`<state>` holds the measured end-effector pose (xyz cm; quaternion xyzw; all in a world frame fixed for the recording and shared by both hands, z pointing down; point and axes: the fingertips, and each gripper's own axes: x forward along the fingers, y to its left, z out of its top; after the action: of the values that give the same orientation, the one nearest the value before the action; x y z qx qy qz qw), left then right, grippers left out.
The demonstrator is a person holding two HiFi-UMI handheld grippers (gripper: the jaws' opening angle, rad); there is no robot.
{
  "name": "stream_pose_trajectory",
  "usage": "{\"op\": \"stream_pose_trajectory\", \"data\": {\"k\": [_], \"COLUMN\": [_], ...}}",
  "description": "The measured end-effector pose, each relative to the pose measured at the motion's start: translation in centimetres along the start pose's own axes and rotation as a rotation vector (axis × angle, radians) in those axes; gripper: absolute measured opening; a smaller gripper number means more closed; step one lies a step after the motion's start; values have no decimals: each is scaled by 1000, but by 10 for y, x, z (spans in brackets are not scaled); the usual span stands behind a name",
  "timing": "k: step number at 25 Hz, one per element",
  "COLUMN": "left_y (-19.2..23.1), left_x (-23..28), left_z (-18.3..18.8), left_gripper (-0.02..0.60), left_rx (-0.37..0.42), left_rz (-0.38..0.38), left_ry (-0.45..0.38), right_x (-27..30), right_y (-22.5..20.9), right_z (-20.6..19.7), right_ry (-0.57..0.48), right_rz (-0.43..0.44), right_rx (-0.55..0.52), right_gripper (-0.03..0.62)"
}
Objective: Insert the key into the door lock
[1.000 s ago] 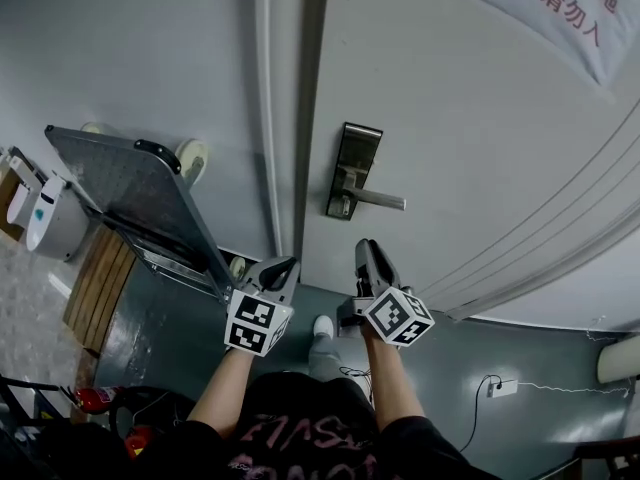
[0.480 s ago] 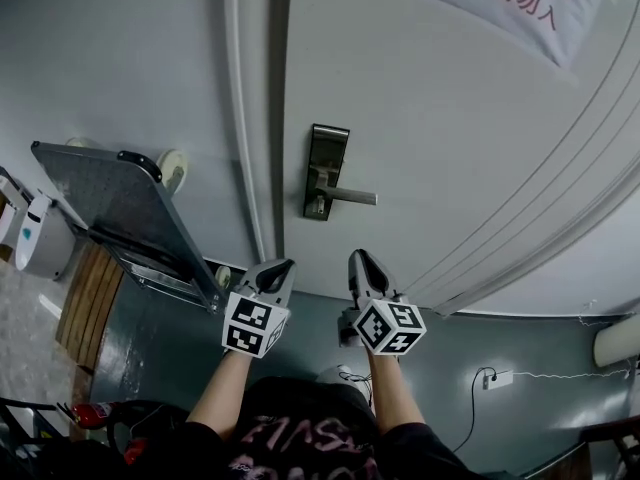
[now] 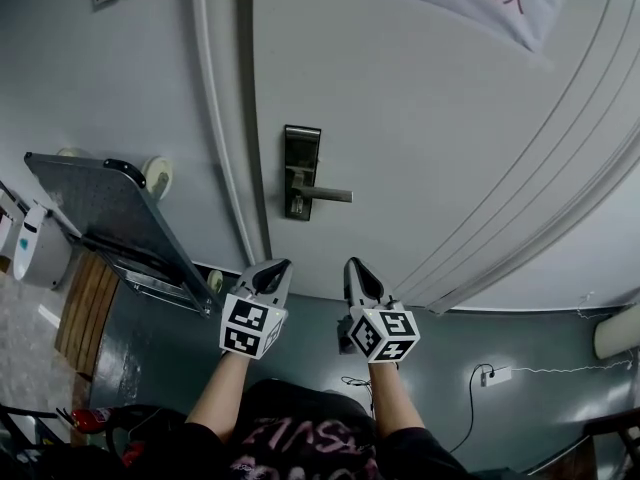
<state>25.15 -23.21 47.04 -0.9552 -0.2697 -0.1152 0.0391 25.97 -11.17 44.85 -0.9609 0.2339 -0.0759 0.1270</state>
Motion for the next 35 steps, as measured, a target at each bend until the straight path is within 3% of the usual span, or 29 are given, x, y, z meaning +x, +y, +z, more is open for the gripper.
{"op": "stream_pose_trajectory", "data": {"k": [19, 29, 35], "left_y": [-72, -95, -98], "left_x": [-16, -22, -22], "left_z": [14, 13, 12], "left_gripper": [12, 12, 12], "left_rx": [56, 53, 59], "left_rz": [51, 86, 104], "left_ry": [-8, -23, -22], "right_x": [-69, -94, -99], "right_y": [-28, -37, -45], "right_z": [3, -1, -2], "right_ry": [4, 15, 6], "right_rz": [35, 59, 55], "right_rx": [-1, -42, -11], "right_gripper": [63, 63, 63]}}
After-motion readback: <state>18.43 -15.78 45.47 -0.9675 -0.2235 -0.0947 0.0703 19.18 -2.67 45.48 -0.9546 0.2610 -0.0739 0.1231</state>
